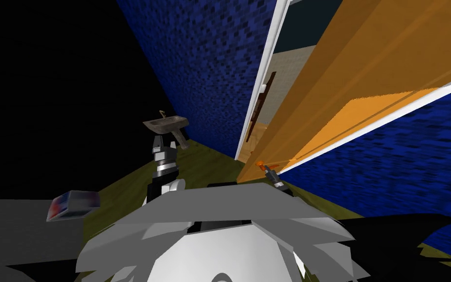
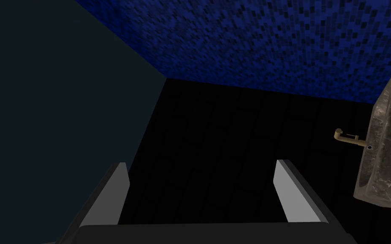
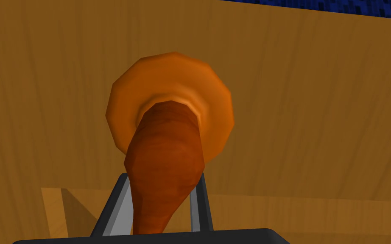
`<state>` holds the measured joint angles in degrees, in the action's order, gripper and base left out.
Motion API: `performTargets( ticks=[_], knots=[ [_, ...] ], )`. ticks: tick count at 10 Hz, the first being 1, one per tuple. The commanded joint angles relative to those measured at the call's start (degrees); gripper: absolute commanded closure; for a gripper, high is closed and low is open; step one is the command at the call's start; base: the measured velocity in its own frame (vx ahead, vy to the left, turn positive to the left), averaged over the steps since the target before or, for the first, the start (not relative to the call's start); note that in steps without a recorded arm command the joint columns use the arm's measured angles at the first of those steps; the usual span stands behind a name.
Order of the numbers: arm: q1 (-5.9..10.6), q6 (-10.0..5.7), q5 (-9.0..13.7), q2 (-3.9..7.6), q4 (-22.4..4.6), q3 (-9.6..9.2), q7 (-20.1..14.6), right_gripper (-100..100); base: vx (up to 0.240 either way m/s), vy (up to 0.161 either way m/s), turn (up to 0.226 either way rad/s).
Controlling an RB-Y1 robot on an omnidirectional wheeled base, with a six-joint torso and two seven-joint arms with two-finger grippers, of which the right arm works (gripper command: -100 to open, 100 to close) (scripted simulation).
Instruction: Pull the door open
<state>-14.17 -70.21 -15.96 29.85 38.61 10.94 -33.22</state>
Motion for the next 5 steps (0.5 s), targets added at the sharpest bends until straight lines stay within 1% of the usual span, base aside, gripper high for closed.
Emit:
performTargets(
  ticks=[1, 2, 4, 5],
  knots=[
    [0.04, -0.66, -0.2, 0.27, -0.4, 0.24, 0.0, 100, -0.205, -0.094, 0.156],
    [0.12, -1.06, -0.4, 0.39, -0.7, 0.35, -0.1, 100, -0.207, -0.096, 0.179],
    [0.3, -1.86, -0.7, 0.64, -1.5, 0.56, -0.2, 100, -0.223, -0.064, 0.157],
    [0.38, -2.24, -0.8, 0.75, -1.8, 0.66, -0.3, 100, -0.213, -0.092, 0.155]
  ],
)
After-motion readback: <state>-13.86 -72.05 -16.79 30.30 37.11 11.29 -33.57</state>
